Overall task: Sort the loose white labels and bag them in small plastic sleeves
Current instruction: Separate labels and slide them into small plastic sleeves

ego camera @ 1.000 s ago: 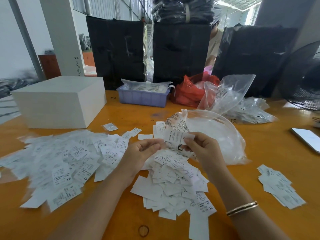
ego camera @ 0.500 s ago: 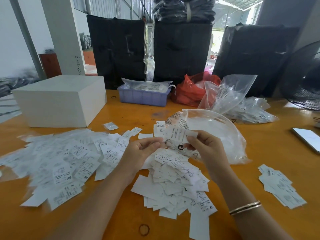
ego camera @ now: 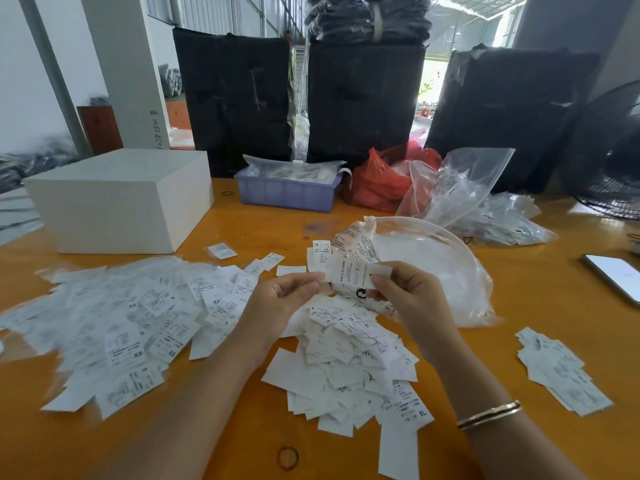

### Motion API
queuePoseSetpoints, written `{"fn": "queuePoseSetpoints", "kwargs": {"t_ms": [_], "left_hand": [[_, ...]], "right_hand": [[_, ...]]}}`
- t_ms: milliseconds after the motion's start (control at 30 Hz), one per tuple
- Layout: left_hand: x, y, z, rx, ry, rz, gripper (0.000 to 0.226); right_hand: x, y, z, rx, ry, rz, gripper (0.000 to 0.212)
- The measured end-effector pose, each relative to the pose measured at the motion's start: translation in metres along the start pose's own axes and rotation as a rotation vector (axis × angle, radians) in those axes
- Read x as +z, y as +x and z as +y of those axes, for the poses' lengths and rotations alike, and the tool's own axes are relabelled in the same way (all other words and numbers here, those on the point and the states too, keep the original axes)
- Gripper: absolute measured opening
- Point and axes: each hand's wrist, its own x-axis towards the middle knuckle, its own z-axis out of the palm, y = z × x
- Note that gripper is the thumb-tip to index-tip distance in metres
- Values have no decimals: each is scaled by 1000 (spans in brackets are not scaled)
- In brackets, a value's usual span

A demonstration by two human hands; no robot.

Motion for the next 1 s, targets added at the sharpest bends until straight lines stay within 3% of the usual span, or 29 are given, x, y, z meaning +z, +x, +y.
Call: {"fn": "queuePoseSetpoints", "kwargs": {"t_ms": [267, 433, 1000], "left_hand": [[1, 0, 1, -16, 19, 0, 11], [0, 0, 2, -11, 43, 5, 13], [-1, 4, -4, 29, 22, -8, 12]], "right_hand": [[3, -1, 3, 6, -108, -54, 21], [-3, -2, -2, 7, 16, 13, 25], [3, 0, 6, 24, -76, -59, 23]]}}
